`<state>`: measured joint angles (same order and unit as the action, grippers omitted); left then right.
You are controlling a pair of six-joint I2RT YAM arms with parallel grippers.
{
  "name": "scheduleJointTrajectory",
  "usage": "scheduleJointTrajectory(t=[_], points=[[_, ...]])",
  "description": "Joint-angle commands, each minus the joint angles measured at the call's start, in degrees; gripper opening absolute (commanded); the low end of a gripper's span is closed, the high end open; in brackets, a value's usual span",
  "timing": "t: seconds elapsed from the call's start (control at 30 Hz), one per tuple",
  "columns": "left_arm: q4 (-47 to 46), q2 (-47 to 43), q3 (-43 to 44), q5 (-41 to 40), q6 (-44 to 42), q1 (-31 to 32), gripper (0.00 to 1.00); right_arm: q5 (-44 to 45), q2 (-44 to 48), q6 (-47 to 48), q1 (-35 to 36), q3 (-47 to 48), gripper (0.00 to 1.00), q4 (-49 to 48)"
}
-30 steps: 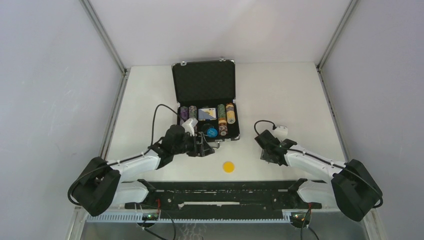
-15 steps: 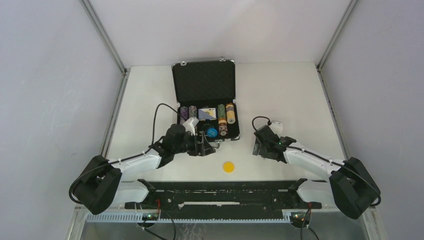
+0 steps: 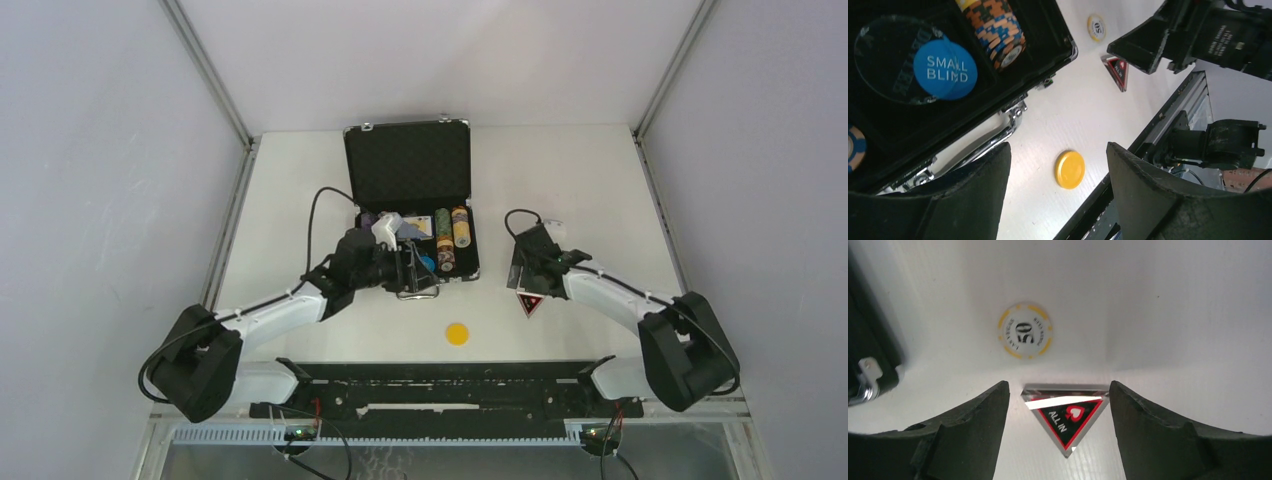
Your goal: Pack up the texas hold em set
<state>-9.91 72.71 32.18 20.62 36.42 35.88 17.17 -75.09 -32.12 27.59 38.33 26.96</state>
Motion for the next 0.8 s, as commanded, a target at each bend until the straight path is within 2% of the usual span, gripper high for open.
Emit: scheduleJointTrajectory(t=[0.0, 0.07, 0.17, 0.27, 0.37, 0.5, 0.77], points=[[0.29, 1.77, 4.93, -0.96, -1.88, 0.24, 0.75, 1.54, -2.13, 0.38, -2.54, 2.6, 0.77, -2.23], [0.18, 2.79, 5.71, -0.94, -1.74, 0.24, 0.75, 1.27, -1.7, 0.33, -3.43, 2.66, 0.7, -4.05], [-0.14, 3.98, 6.62, -0.68, -1.54, 0.24, 0.75, -1.14, -2.57, 0.82, -5.99, 3.56, 0.47, -6.66], [0.04, 4.53, 7.36, -0.5, -1.74, 0.17, 0.74, -1.59, -5.8, 2.06, -7.11, 6.18, 0.31, -7.01], [0.33, 4.73, 7.72, -0.81, -2.05, 0.0, 0.74, -2.79, -9.64, 2.78, -7.13, 8.21, 0.01, -7.73], [0.63, 4.57, 7.54, -1.0, -2.3, -0.56, 0.75, -5.17, -13.44, 3.3, -6.51, 10.07, 0.0, -8.73], [1.06, 4.04, 6.7, -1.24, -2.67, -1.16, 0.74, -4.52, -16.31, 2.05, -3.51, 9.9, 0.0, -8.09]])
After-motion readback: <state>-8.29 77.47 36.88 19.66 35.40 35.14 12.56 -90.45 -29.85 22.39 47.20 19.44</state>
